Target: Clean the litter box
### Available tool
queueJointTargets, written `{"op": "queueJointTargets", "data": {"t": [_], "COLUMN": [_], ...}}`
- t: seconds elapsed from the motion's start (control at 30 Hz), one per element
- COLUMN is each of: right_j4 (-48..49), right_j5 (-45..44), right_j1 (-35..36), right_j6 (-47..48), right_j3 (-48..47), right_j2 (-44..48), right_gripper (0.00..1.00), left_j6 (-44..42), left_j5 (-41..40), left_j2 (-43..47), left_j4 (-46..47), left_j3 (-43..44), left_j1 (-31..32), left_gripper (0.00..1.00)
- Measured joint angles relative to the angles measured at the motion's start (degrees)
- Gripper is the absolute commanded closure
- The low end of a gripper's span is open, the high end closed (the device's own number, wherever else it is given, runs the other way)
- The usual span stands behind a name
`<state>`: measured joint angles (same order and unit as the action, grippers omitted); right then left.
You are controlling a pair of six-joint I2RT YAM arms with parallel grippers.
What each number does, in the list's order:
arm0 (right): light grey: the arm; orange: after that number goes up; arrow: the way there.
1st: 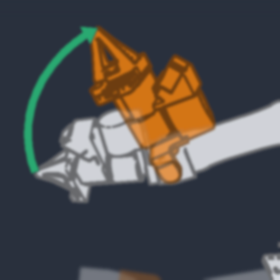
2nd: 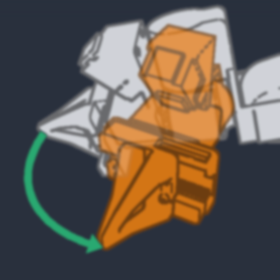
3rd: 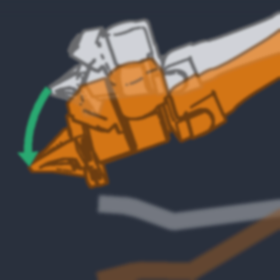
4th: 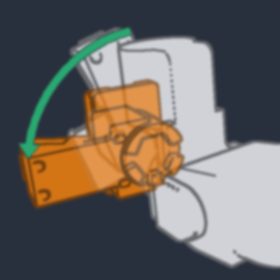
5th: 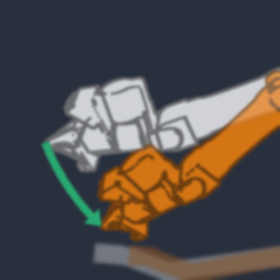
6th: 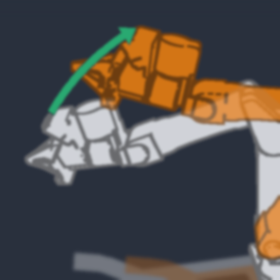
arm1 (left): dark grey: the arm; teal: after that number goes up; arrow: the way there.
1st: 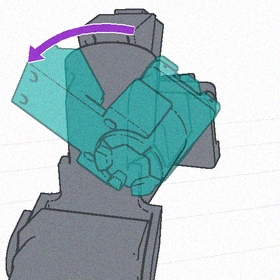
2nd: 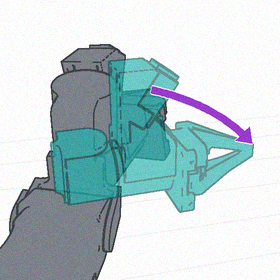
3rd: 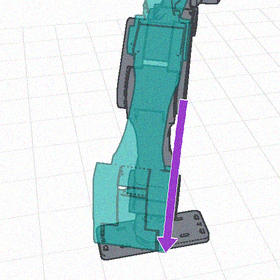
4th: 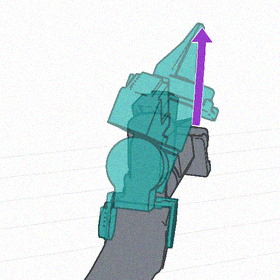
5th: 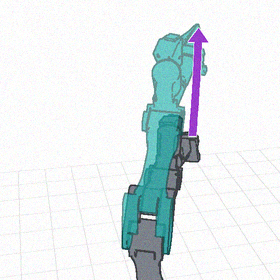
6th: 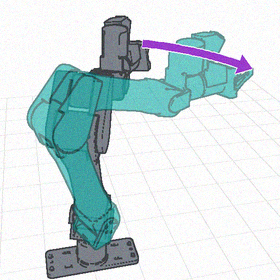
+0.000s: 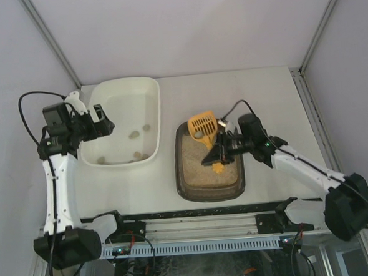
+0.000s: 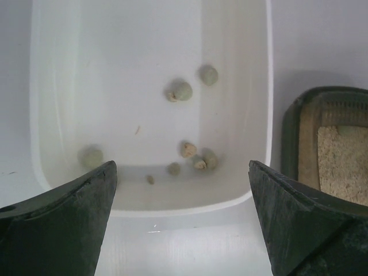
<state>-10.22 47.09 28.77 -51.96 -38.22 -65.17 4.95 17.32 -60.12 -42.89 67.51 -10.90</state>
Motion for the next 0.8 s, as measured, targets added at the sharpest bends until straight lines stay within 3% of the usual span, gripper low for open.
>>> {"op": "queueJointTargets", "data": {"t": [0.23, 0.43, 0.63, 0.8], "right_j4": [-4.24, -14.75, -34.86, -45.62], "right_j5": [1.29, 0.28, -14.08, -28.3], "right_j1": [5.79, 9.35, 19.04, 26.49], "right_j6": [8.39, 14.23, 24.74, 31.1], "right_j3": [-28.5, -53.57, -80.24, -89.74], "right_j2": [-22.23, -44.02, -61.72, -66.58], "right_gripper": [1.0, 1.0, 1.0, 1.0], "left_j6": [-0.31, -1.53, -1.53, -1.55], "left_j5": [4.66, 10.86, 11.85, 11.72], "left_j2": [-12.5, -21.73, -24.63, -26.4], "left_j4": [-7.39, -14.12, -17.92, -18.32], "left_j3": [14.93, 28.37, 31.43, 31.61], "left_j1": [-9.68, -19.5, -23.06, -24.48], "left_gripper": [0.0, 0.0, 0.01, 0.02]}}
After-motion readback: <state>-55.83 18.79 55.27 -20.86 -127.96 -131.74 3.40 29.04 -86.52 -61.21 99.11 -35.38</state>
